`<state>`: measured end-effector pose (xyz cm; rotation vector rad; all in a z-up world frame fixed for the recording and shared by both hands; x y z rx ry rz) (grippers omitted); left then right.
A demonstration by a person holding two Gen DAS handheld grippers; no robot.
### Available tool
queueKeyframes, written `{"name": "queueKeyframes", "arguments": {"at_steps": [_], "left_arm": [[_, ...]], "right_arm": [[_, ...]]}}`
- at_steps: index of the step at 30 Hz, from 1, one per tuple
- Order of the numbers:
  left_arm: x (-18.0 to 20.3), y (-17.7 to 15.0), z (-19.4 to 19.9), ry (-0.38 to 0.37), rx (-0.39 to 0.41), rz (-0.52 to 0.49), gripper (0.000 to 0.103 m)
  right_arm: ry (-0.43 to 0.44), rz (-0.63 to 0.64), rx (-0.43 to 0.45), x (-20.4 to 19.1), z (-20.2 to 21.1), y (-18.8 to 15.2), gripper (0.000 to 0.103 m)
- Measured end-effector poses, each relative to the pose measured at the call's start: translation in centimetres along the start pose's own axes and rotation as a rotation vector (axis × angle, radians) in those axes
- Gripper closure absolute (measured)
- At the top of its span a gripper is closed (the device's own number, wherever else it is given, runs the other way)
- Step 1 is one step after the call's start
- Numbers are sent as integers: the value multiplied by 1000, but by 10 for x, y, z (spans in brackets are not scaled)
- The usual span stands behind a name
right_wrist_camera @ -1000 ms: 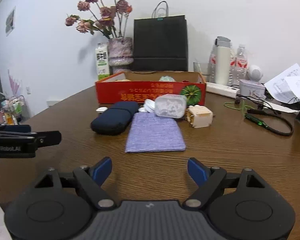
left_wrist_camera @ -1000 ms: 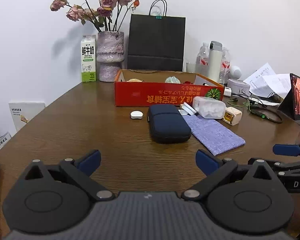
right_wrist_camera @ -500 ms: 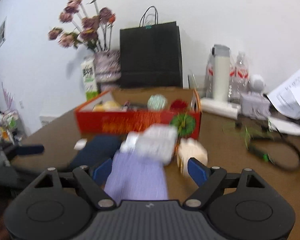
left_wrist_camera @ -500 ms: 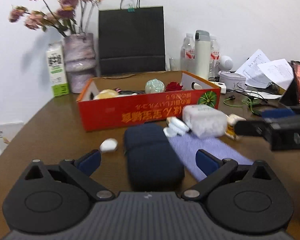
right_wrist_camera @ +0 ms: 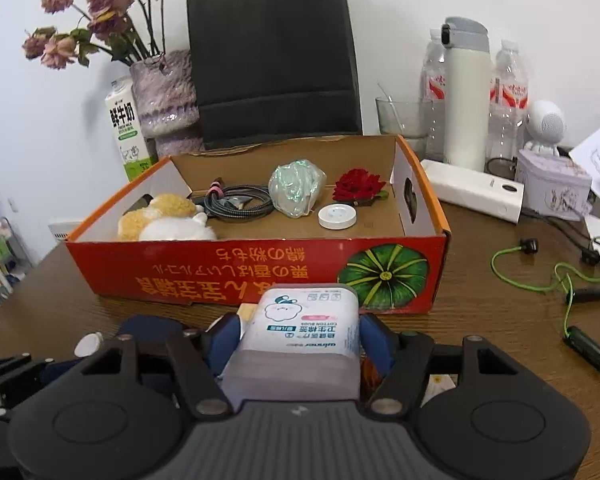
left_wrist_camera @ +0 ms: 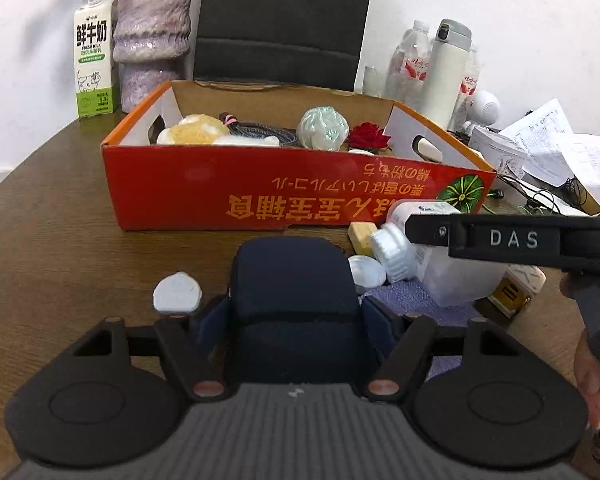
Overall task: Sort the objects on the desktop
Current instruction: 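Lift the navy case and white plastic box toward the cardboard box with both tools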
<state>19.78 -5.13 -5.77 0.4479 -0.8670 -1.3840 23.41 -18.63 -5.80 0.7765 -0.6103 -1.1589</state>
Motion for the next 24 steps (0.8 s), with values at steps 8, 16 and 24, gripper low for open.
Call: {"name": "queueKeyframes", "arguments": {"at_steps": [8,16,24], "left_arm": [[3,11,57,-51,95,10,43],[-7,-9,130,-54,138,51,42],[-12,-65,163,-17,107,45,42]], "right_arm": [[22,-2,127,-4,70,15,40],[84,3,104,-32,125,-42,40],[96,-25,64,-59,163,-105,40]]}}
Point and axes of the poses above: each gripper's, at about its wrist camera, not at the fingertips, and z roughly against the way its jaws point, x to its right, y to its top, the point moved 9 cm from there along -z, roughly the way its jaws point, and after that the axes turned 11 degrees about z, right-handed, at the moved point
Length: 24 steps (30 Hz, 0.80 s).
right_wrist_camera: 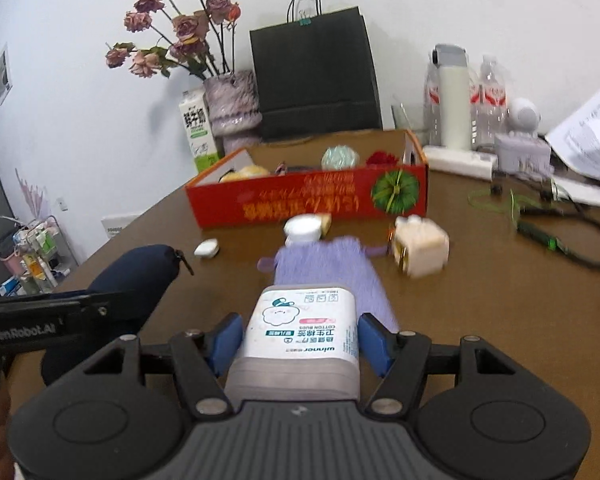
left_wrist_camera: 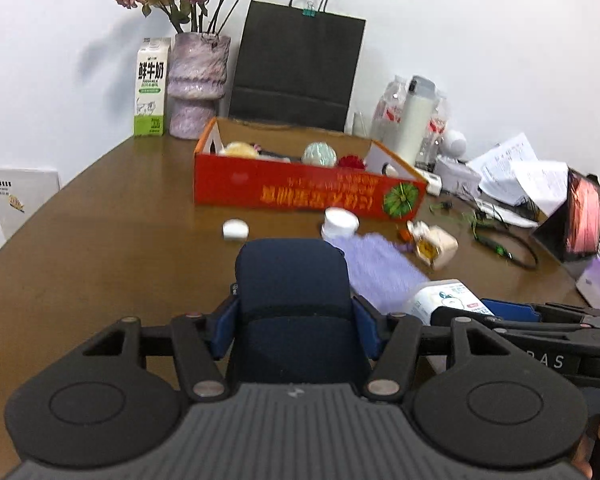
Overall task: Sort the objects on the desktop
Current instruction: 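Lift the navy case and white plastic box toward the cardboard box with both tools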
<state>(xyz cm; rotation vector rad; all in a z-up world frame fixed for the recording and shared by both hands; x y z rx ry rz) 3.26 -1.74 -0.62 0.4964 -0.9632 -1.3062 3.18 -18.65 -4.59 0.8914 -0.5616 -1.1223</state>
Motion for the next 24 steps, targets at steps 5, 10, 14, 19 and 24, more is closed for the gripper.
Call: {"name": "queueKeyframes", "arguments": {"at_steps": [5,10,14,19,24], "left_arm": [[-3,-27,20,2,-21,7,42],[-3,-34,26,8,-22,-7,42],[0,-35,24,-2,-25,-12,42],[-2,-35,21,7,-28,-12,42],[-1,-33,17,9,-34,-5,42]], "right_arm": [[-14,53,12,-23,24,-22,40],[4,46,-15,-32,29,-34,40],[2,46,-1,-32,31,-30,40],[-12,29,1,-24,29,-27,40],[-7,-2,3,-15,27,-23,40]]}}
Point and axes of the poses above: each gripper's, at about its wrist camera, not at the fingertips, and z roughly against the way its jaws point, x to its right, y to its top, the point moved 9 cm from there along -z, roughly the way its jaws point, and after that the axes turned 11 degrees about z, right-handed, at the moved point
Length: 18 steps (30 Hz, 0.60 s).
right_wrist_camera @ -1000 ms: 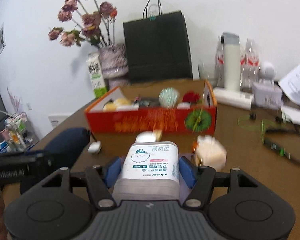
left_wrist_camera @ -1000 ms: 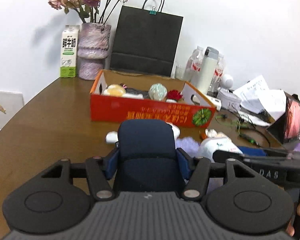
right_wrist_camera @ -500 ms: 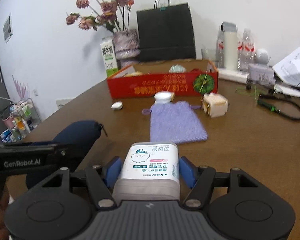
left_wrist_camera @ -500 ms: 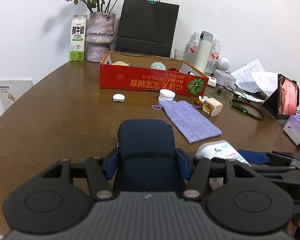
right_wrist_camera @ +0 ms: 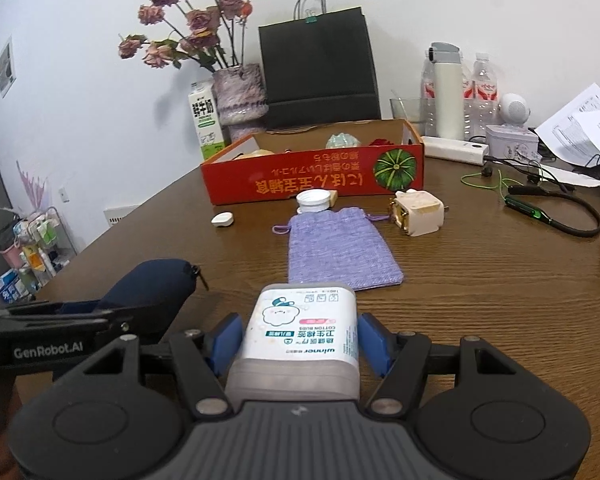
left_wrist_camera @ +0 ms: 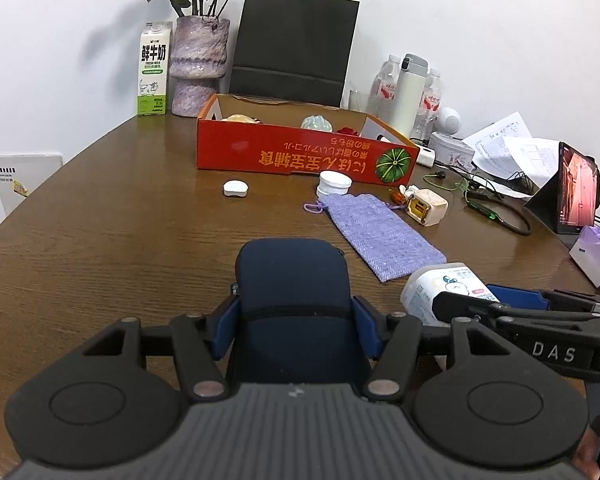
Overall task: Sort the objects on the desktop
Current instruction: 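Lift the navy case and white plastic box toward the cardboard box with both tools, then lower the navy case and white plastic box into the box while both tools open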
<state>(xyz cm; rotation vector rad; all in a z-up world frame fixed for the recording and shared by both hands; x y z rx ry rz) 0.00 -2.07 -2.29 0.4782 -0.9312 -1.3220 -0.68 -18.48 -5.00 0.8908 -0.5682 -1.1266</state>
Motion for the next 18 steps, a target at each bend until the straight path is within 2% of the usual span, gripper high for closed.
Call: {"name": "queueKeyframes", "arguments": {"at_steps": [4,7,11,15,17,18], "left_arm": [[8,19,-2,-42,11,11,42],[20,61,-10,-101,44,29,42],[35,119,-31,-116,81,5,42],[51,175,-87,-143,12,34,42],[56,199,-123,-126,-31,61,42],[60,208,-140,-116,-44,44,42]], "right_arm": [[38,-35,45,9,3,27,40],[47,-45,112,27,2,71,40],[-8,-53,159,63,-15,135,40],[-15,-61,95,96,-66,188,40],[-44,-54,48,111,-98,209,40],[-42,-47,4,117,-118,217,40]]}}
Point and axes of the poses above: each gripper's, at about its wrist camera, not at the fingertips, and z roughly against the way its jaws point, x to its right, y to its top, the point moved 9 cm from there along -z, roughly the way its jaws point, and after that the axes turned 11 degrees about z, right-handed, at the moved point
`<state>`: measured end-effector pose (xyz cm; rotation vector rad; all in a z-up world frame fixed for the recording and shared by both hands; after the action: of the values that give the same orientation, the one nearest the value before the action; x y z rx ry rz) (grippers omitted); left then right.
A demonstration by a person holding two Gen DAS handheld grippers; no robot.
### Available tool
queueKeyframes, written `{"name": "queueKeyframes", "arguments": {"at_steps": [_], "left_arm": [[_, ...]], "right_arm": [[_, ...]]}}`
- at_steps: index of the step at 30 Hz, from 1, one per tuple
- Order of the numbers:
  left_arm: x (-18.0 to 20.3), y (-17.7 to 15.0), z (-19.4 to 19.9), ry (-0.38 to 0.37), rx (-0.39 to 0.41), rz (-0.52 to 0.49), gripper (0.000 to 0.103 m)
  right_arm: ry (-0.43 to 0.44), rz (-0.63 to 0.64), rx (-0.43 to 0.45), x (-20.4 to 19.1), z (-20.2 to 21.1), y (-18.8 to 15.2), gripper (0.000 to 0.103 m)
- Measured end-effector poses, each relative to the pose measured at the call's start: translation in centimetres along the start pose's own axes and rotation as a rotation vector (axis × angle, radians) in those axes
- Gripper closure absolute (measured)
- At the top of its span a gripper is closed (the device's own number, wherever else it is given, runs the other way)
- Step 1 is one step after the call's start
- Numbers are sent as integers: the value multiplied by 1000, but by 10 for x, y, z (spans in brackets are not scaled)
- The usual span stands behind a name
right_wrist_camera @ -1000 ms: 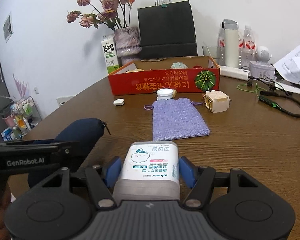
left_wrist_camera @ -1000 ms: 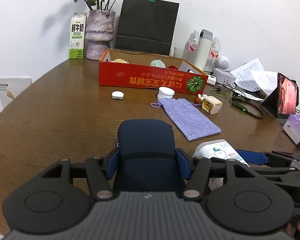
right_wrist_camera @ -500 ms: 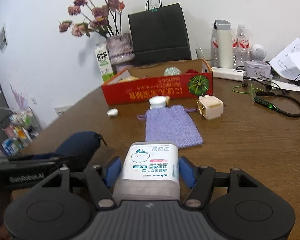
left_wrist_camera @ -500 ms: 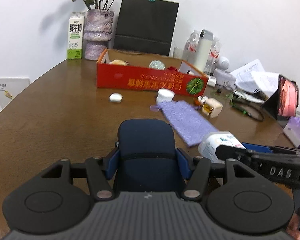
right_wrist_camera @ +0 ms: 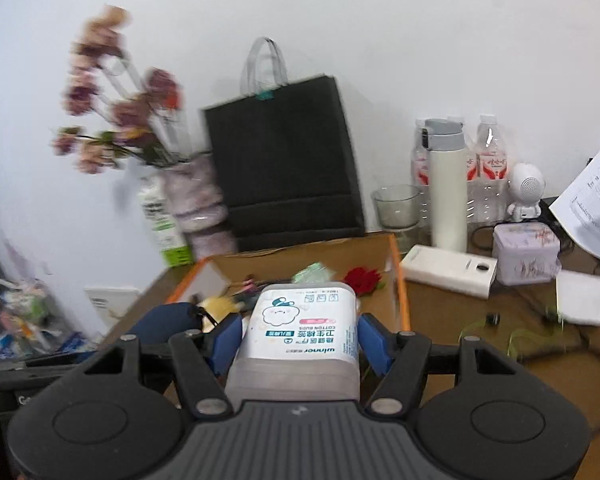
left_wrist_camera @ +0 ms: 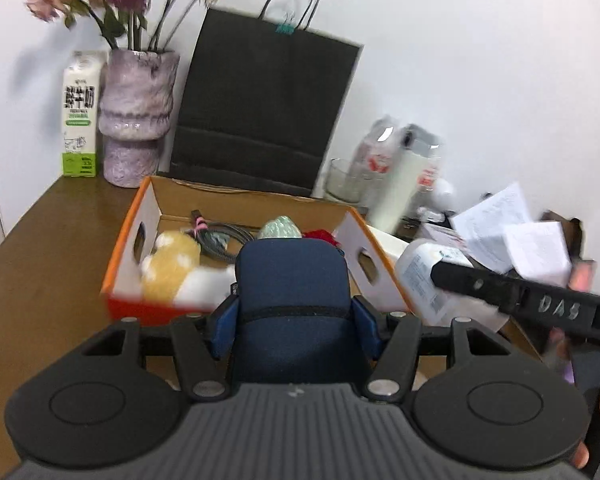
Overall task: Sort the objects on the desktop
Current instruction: 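Lower the navy case and white plastic box into the box while both tools open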
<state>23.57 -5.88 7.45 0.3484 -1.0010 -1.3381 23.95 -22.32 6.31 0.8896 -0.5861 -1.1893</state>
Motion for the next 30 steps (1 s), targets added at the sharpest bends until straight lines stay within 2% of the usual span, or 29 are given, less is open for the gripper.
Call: {"name": "queueKeyframes", "arguments": {"at_steps": [3,7,10,14,17,21,23,24,25,26,27,28,29,30], "left_arm": [[1,27,-54,53,-51,-1,42],[-8,46,-122,125,-117,41,43],[-19,38,-157,157,-158,59,42],[-25,12,-184,164,-235,62,41],[-23,4,-190,165,-215,31,40],[-23,3,-192,166,-189,5,31],[-22,1,-190,136,-192,-19,28],[-21,2,-185,112,-184,-12,23],[-22,4,-178,90,-172,10,21],[-22,9,-169,61,-149,37,19],[-22,14,-162,47,-127,48,15],[-22,19,-155,44,-107,48,13],[-23,24,-148,48,-94,39,12],[-25,28,-144,64,-88,26,11]], "right_arm": [[60,-51,-129,13,-56,15,40],[-4,-86,-249,33,-117,20,40],[-47,-83,-321,43,-148,8,41],[-44,-79,-366,42,-167,-14,72],[-89,-37,-356,44,-169,-14,71],[-94,-18,-359,46,-168,-15,70],[-89,-45,-353,49,-167,-12,70],[-83,-59,-327,50,-165,-5,66],[-86,-71,-298,52,-165,2,49],[-101,-74,-278,54,-168,9,26],[-91,-56,-281,51,-175,12,25],[-91,-35,-302,48,-184,13,32],[-94,-25,-319,47,-193,12,44],[-103,-18,-336,47,-201,11,48]]}}
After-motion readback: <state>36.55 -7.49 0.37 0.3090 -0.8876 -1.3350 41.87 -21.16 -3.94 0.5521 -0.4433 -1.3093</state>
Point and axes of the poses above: each gripper's, at about its wrist camera, not at the fingertips, and z roughly against the way its jaws point, x to its right, y to its top, the point moved 9 cm from there along -z, roughly the way its jaws point, and after that the axes turned 11 degrees about z, right-handed, at the moved point
